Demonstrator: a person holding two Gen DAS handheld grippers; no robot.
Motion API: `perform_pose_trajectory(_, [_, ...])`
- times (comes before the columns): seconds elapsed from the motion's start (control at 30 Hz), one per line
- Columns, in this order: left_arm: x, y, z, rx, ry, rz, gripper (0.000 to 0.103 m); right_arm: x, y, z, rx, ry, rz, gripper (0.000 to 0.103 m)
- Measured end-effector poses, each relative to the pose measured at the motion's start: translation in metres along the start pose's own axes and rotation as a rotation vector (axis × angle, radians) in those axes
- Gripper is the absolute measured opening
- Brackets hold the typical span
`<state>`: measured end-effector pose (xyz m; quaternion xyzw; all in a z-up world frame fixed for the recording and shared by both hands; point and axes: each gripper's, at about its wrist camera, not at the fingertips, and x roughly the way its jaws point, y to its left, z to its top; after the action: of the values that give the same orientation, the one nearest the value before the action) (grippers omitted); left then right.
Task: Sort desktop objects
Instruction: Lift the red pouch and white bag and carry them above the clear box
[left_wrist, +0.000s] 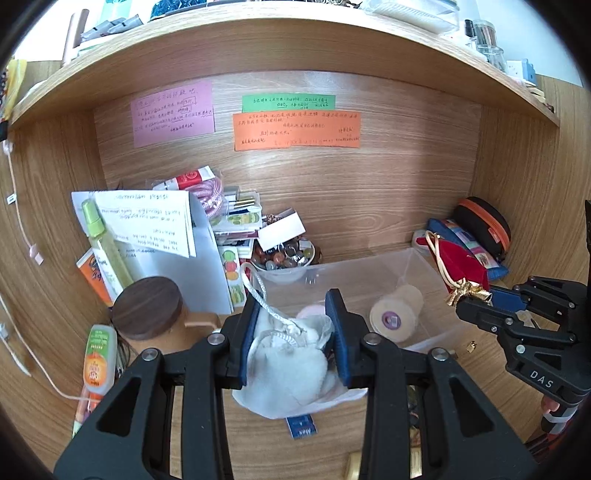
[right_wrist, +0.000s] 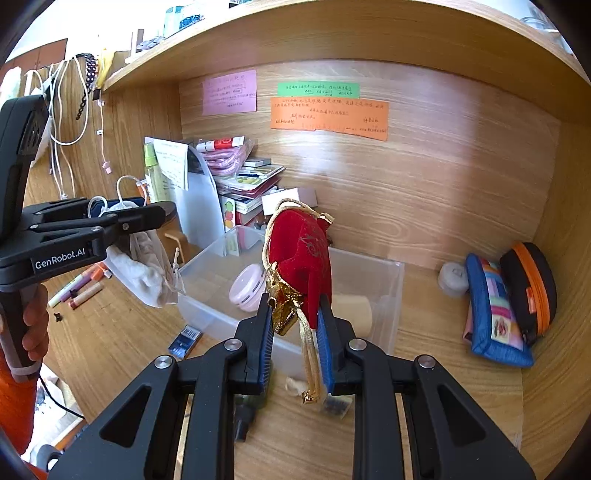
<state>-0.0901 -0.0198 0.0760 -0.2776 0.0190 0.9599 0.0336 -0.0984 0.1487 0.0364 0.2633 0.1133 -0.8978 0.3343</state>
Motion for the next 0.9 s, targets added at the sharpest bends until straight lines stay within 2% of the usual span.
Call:
perform_pose_trajectory(0.17, [0.012, 0.005, 0.011, -0.004, 0.002, -0.005, 0.034, 0.013, -0.001, 0.011, -0.023, 0.001, -0.010, 0.019])
perform_pose_trajectory(0.2, [0.014, 0.006, 0.013, -0.002, 0.001, -0.007, 0.032, 0.015, -0.001, 0.014, -0.026, 0.001, -0.010, 0.019])
perform_pose_trajectory(0.27, [0.019, 0.006, 0.017, 0.004, 0.001, -0.008, 0.021, 0.021, -0.002, 0.018, -0.029, 0.001, -0.008, 0.019])
perform_pose_trajectory(0.4, [0.043, 0.006, 0.021, 0.015, 0.038, -0.009, 0.021, 0.036, -0.005, 0.024, -0.032, 0.010, -0.005, 0.020])
perform_pose_trajectory(0.6, [0.082, 0.012, 0.004, 0.001, 0.140, -0.027, 0.020, 0.069, -0.008, 0.019, -0.009, 0.073, 0.022, 0.020])
perform_pose_trajectory(0.77, [0.089, 0.014, -0.001, -0.005, 0.151, -0.040, 0.020, 0.075, -0.007, 0.017, -0.011, 0.083, 0.028, 0.020])
perform_pose_trajectory(0.9, [0.076, 0.014, 0.008, -0.007, 0.115, -0.071, 0.018, 0.076, -0.007, 0.017, -0.012, 0.082, 0.025, 0.020])
